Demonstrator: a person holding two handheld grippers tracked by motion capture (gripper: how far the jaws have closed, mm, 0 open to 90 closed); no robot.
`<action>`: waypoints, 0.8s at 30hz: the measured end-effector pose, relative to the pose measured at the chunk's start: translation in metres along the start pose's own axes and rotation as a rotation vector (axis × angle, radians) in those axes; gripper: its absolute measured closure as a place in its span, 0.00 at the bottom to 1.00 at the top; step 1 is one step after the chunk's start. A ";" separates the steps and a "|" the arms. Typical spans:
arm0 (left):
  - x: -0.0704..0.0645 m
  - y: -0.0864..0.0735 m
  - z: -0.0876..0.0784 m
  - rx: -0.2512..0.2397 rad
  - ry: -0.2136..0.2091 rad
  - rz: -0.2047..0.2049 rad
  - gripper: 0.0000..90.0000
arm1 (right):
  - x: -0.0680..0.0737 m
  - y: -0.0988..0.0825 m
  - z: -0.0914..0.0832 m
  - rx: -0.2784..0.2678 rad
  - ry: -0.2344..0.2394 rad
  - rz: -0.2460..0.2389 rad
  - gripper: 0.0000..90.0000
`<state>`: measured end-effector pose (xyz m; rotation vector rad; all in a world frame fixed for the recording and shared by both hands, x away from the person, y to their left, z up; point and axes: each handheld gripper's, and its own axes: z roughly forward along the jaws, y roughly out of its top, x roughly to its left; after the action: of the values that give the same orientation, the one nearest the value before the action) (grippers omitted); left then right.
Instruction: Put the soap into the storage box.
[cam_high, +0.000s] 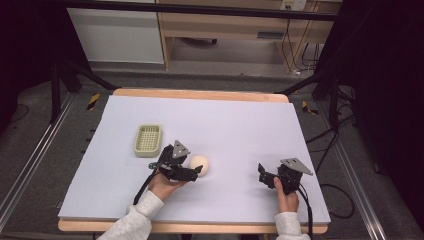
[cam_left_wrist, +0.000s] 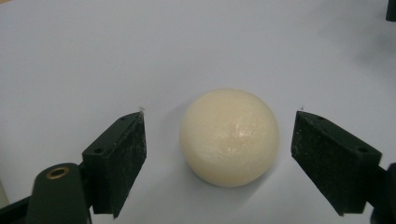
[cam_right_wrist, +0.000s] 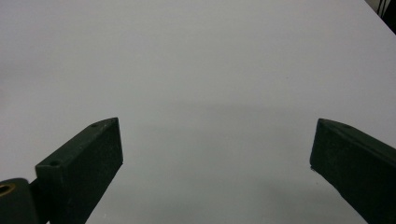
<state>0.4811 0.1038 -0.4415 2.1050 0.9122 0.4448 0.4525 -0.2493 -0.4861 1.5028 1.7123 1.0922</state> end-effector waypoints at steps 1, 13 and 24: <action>0.000 0.000 0.000 0.000 0.000 0.000 0.20 | 0.000 0.000 0.000 -0.002 0.005 0.000 0.03; -0.006 0.005 0.011 0.022 0.000 0.015 0.18 | 0.000 0.000 0.000 0.000 0.000 0.000 0.03; -0.008 0.004 0.021 0.055 -0.008 0.016 0.17 | 0.000 0.000 0.000 -0.001 0.006 0.001 0.03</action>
<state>0.4898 0.0853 -0.4516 2.1637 0.9129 0.4241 0.4526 -0.2495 -0.4862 1.5012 1.7149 1.0993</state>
